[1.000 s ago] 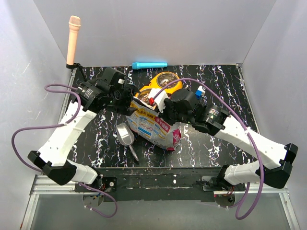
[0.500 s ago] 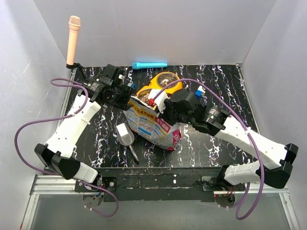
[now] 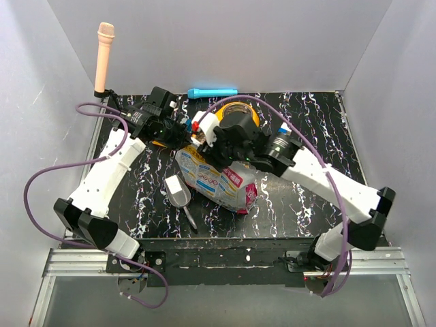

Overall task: Serve the pet food
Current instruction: Close the pet food bag at the center of the board.

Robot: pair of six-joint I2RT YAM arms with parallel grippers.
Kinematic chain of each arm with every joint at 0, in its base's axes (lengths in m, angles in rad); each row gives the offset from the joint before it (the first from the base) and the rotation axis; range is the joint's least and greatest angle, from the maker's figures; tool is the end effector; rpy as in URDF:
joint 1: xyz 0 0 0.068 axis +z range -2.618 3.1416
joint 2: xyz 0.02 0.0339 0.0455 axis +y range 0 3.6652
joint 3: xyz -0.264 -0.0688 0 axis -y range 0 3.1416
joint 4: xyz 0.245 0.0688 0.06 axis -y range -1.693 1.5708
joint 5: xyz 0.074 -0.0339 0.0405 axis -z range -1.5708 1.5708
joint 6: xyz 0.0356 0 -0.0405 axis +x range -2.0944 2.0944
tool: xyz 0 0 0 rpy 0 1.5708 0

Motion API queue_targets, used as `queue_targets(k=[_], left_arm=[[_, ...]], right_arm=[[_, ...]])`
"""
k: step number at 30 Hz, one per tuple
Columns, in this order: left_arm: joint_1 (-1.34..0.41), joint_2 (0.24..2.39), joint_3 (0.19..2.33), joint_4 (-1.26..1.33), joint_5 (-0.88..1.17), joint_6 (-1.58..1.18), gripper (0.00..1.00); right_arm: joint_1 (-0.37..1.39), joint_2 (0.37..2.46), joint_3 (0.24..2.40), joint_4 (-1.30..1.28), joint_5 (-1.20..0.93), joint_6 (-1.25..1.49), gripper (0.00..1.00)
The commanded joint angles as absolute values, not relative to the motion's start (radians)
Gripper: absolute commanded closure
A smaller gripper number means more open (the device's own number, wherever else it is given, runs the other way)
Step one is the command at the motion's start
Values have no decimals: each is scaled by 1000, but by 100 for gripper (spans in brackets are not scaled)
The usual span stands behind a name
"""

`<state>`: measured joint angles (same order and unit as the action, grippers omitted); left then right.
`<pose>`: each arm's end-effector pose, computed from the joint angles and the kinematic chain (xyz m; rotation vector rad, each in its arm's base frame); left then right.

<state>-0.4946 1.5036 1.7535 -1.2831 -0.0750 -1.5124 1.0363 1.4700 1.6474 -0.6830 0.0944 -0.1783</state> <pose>0.2485 -0.1310 0.4016 -1.3561 2.3727 -0.5798 0.1658 0.2734 0.4254 -1.1510 1.7588 0.4249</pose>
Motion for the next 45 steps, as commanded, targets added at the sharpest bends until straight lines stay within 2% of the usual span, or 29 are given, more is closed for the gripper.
queue_targets(k=[1,2,3,4,5,6,8,11,12,14,18,23,27,33,37,40,42,45], left_arm=[[-491,1474,1796,-1253,-104,-1445,100],[-489,1464,1780,-1218,-107,-1419,100],[-489,1448,1755,-1171,-106,-1381,100],[-489,1437,1728,-1119,-98,-1344,99],[-491,1419,1706,-1041,-91,-1300,87],[-491,1401,1680,-982,-84,-1249,72],[-489,1343,1619,-831,-83,-1122,55],[-489,1235,1487,-630,-100,-969,21],[-489,1194,1447,-561,-103,-910,13],[-489,1128,1385,-470,-101,-748,3],[-489,1003,1296,-354,58,-435,2],[-489,988,1298,-337,291,-184,2],[-489,1103,1370,-371,584,-30,14],[-488,1386,1566,-615,891,193,18],[-485,1479,1583,-661,1018,207,21],[-485,1456,1498,-550,1097,135,22],[-485,1413,1424,-424,1095,65,21],[-485,1378,1396,-382,1094,32,18]], right_arm=[[1042,1557,1753,-690,106,-109,45],[1042,1572,1770,-698,103,-101,48],[1042,1586,1785,-712,103,-92,56],[1042,1595,1801,-716,113,-80,69],[1043,1604,1815,-730,139,-65,86],[1040,1609,1827,-742,165,-61,98],[1040,1606,1835,-779,158,-84,99],[1031,1595,1852,-866,62,-129,99],[1023,1580,1842,-873,14,-141,99],[1003,1559,1839,-900,-82,-149,99],[954,1557,1899,-1029,-216,-147,99],[826,1479,1882,-1117,-340,-126,99],[766,1442,1842,-1138,-390,-156,99],[628,1443,1828,-1121,-572,-186,99],[586,1482,1871,-1120,-626,-184,99],[586,1515,1913,-1126,-635,-184,99],[586,1531,1924,-1126,-638,-179,99],[586,1536,1917,-1130,-618,-175,99]])
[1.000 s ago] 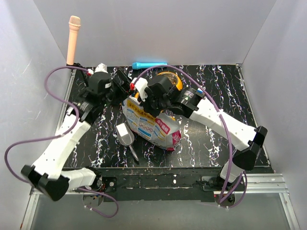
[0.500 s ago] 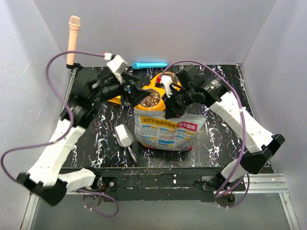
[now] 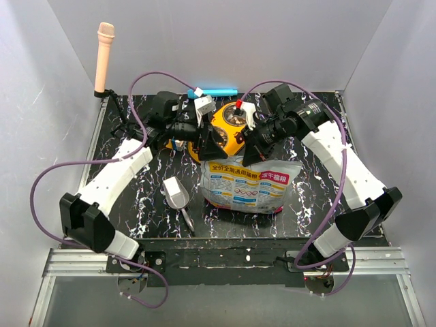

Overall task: Serve the pet food
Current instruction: Close the pet food bag at the center of the board.

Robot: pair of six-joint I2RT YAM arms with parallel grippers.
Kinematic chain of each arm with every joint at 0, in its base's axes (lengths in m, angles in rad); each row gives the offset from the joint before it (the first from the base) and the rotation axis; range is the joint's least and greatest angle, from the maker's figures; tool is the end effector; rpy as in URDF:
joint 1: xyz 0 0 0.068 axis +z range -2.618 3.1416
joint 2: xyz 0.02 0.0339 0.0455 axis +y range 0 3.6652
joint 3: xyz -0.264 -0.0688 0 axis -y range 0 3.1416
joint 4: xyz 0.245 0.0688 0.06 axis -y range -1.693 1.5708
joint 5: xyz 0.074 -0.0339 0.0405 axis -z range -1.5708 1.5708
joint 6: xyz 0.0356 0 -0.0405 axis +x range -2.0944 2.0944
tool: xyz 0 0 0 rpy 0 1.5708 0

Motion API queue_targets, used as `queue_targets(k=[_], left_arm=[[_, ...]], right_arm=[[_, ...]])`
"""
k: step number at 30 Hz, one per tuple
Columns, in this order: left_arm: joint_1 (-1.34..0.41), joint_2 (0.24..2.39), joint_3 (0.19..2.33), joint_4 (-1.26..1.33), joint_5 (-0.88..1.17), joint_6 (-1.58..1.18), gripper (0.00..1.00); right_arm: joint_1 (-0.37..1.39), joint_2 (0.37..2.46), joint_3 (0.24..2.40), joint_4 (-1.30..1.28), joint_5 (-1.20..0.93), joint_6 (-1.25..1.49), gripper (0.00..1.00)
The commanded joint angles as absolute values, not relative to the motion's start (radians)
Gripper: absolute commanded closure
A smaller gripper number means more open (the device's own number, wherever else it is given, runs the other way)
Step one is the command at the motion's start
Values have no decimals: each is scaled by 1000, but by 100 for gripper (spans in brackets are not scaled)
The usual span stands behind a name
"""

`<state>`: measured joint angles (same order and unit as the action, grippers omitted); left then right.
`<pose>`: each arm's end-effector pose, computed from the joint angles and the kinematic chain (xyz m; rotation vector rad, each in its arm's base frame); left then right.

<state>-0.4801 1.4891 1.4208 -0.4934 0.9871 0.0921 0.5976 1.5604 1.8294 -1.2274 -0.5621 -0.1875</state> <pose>0.2756 -0.1770 0.3699 1.1394 1.7587 -1.2742 0.2351 0.1830 0.4152 -1.1768 2.2410 0.8747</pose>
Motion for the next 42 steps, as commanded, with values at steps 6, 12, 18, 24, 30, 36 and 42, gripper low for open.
queue_targets(k=[6,12,18,24,30,36,42], left_arm=[[-486,1364,1401,-370,1063,8,16],[-485,1379,1358,-393,1006,44,17],[-486,1414,1367,-475,995,126,23],[-486,1396,1333,-497,1022,141,39],[-486,1411,1333,-497,1029,146,72],[-486,1379,1332,-466,985,147,100],[-486,1362,1321,-448,1014,137,100]], right_arm=[[586,1523,1919,-1123,-581,-164,99],[586,1526,1922,-1134,-583,-160,99],[586,1516,1902,-1135,-578,-160,99],[588,1516,1904,-1134,-543,-155,99],[597,1522,1896,-1131,-494,-143,99],[676,1531,1888,-1109,-391,-162,66],[749,1647,2005,-1098,-351,-196,63]])
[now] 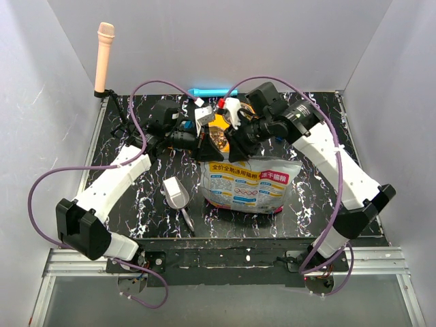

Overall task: Serve the pet food
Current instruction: Close the pet food bag at the center of the board.

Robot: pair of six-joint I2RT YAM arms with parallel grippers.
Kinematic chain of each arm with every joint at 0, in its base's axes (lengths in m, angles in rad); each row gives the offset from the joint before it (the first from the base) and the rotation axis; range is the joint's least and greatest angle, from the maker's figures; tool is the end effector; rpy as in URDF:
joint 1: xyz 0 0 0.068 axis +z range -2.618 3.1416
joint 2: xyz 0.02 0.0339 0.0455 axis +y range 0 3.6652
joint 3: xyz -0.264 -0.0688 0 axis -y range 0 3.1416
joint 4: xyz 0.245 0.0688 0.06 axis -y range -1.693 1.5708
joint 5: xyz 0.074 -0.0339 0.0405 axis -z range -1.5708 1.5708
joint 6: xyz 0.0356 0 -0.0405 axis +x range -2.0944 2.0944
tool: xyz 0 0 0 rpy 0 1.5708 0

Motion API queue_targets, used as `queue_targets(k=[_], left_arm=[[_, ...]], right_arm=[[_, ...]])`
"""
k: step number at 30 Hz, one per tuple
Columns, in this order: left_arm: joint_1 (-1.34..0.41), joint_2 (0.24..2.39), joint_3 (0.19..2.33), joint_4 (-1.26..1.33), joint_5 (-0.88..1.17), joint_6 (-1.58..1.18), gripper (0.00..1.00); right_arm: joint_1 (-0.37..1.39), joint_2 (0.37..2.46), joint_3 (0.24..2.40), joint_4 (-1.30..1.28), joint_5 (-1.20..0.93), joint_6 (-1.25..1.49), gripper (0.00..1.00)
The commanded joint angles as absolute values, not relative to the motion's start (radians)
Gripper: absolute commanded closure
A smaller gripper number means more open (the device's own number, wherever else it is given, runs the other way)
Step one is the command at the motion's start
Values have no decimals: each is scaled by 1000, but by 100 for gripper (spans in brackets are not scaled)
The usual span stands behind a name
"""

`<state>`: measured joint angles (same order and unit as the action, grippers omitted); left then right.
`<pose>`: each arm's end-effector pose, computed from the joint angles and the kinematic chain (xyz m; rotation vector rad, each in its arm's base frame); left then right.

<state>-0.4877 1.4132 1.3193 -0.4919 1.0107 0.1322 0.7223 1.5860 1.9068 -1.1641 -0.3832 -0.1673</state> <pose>0.2558 -0.1698 0.3596 1.1842 1.7364 -1.2884 0.2229 0.2141 0.4317 -1.2181 2.1347 0.7129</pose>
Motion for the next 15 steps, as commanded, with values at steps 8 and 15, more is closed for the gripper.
queue_targets(k=[8,15], left_arm=[[-486,1342,1309,-402,999,104,100],[-486,1310,1276,-336,950,66,100]], right_arm=[[750,1663,1984,-1094,-420,-216,72],[750,1609,1895,-1081,-440,-245,66]])
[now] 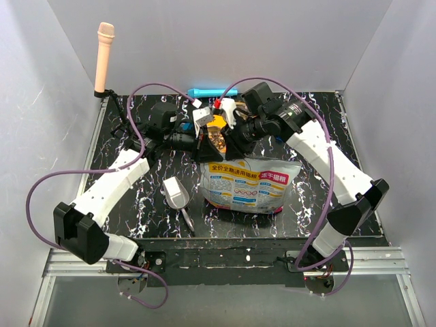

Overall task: Serve the pet food
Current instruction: Close the pet food bag at the center of the board.

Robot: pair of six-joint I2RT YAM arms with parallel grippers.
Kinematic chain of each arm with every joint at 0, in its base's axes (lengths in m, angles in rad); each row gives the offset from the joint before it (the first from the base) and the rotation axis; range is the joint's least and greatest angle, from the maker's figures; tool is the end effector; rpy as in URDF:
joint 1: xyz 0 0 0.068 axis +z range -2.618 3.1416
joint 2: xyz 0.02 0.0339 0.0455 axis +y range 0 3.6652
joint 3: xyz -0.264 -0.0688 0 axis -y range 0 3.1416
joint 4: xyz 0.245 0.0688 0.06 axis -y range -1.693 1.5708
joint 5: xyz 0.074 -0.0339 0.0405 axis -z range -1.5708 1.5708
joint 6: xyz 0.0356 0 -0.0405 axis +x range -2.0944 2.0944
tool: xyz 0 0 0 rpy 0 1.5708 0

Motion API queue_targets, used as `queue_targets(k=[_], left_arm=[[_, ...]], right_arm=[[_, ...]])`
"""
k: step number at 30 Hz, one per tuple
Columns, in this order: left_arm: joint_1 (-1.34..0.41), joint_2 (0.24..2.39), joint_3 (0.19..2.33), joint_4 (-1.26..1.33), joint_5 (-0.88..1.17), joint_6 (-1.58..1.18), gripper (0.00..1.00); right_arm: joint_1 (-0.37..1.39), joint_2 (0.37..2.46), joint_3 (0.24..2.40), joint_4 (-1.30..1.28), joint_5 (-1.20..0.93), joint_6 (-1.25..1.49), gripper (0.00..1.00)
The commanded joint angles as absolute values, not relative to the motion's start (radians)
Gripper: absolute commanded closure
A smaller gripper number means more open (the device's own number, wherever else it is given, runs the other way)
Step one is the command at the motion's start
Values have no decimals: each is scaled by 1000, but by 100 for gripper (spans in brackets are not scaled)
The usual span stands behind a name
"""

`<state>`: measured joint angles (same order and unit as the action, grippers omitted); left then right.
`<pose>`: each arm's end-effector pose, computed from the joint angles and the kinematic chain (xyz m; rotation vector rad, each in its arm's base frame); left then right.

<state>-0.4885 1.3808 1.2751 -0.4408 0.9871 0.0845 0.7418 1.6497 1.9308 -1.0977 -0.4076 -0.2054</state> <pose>0.2510 -0.1671 0.3579 1.1443 1.7459 -1.2784 0.2357 0.2351 0.4245 -1.2798 2.0629 0.7361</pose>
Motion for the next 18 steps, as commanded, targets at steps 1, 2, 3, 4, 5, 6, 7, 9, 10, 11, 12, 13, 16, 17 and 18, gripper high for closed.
queue_targets(k=[1,2,3,4,5,6,7,9,10,11,12,13,16,17,18], left_arm=[[-486,1307,1276,-334,939,66,100],[-486,1304,1278,-331,936,64,100],[-486,1301,1278,-333,934,64,100],[-486,1299,1275,-331,934,66,100],[-486,1301,1275,-331,933,63,100],[-486,1302,1275,-331,936,60,100],[-486,1302,1275,-330,937,55,100],[-486,1296,1269,-325,928,49,100],[-486,1290,1267,-334,919,60,100],[-483,1282,1267,-353,902,75,100],[-479,1273,1263,-362,899,84,100],[-474,1269,1262,-370,907,83,100],[-474,1337,1298,-399,1015,51,100],[-474,1360,1311,-413,1046,28,97],[-479,1373,1315,-417,1057,11,87]], right_arm=[[750,1605,1884,-1077,-437,-247,66],[749,1597,1873,-1072,-437,-250,67],[749,1591,1861,-1063,-436,-253,68],[749,1588,1855,-1057,-430,-258,70],[749,1583,1852,-1048,-422,-259,72],[749,1582,1852,-1042,-419,-267,77],[750,1580,1856,-1039,-408,-276,88],[755,1583,1858,-1037,-336,-265,99],[750,1585,1858,-1045,-339,-256,99],[727,1582,1839,-1052,-413,-243,99],[695,1575,1820,-1049,-483,-204,99],[675,1578,1810,-1064,-542,-184,99],[661,1588,1798,-1097,-659,-147,99],[661,1589,1802,-1097,-684,-135,99],[661,1591,1805,-1094,-692,-120,99]])
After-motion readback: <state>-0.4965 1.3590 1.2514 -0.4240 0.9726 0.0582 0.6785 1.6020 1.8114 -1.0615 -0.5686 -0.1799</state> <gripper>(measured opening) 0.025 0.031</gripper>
